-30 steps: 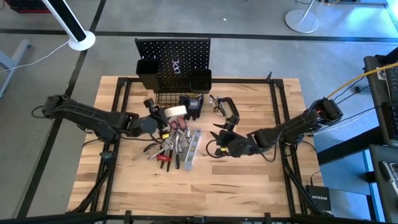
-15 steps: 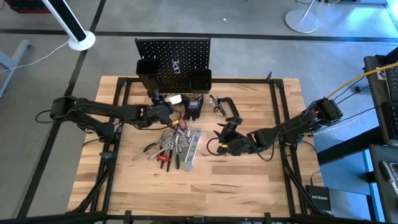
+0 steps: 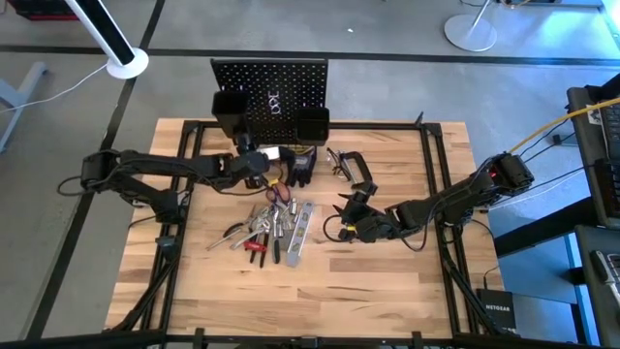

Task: Hang tools onto peg board
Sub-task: Put the masking tape into the wire basket on the pegboard

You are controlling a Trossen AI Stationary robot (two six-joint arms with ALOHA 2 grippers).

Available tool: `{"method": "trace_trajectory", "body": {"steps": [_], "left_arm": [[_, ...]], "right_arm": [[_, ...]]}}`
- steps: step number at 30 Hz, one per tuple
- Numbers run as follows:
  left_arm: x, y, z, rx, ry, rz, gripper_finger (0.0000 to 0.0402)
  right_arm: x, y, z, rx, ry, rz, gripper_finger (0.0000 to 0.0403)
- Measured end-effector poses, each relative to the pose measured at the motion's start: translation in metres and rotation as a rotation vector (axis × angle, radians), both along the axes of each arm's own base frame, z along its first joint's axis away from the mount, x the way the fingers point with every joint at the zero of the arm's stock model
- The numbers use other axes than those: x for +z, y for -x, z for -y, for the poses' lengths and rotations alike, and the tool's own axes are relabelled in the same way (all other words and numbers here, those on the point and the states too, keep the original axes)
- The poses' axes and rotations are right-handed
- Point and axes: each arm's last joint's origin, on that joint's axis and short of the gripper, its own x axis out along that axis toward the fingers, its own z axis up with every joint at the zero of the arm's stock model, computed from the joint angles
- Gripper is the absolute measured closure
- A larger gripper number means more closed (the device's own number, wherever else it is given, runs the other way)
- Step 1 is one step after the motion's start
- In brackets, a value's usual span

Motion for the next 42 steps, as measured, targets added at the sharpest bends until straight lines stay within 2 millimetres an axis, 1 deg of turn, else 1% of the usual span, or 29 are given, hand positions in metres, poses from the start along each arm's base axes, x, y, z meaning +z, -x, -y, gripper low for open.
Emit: {"method": "trace_trajectory", "body": {"steps": [6,13,19,23,35,42], "left_arm": [[-0.001,0.004,-0.011,-0.048,0.036,-0.058,0.0253],[-0.002,0.004,-0.012,-0.058,0.039,-0.066,0.0252],[-0.003,0.004,-0.012,-0.058,0.057,-0.06,0.0178],[-0.002,0.004,-0.011,-0.055,0.053,-0.056,0.0159],[0.002,-0.002,0.012,0.009,-0.129,-0.078,0.0154],[0.002,-0.003,0.023,-0.021,-0.14,-0.082,0.0153]], "right_arm": [[0.0,0.0,0.0,-0.002,-0.004,0.003,0.0235],[0.0,0.0,0.0,0.002,-0.013,0.004,0.0235],[0.0,0.0,-0.001,0.011,-0.021,0.001,0.0235],[-0.001,0.0,-0.001,0.016,-0.025,0.0,0.0235],[0.0,0.0,-0.001,0.016,-0.025,0.0,0.0235],[0.0,0.0,-0.001,0.017,-0.025,0.0,0.0235]]}}
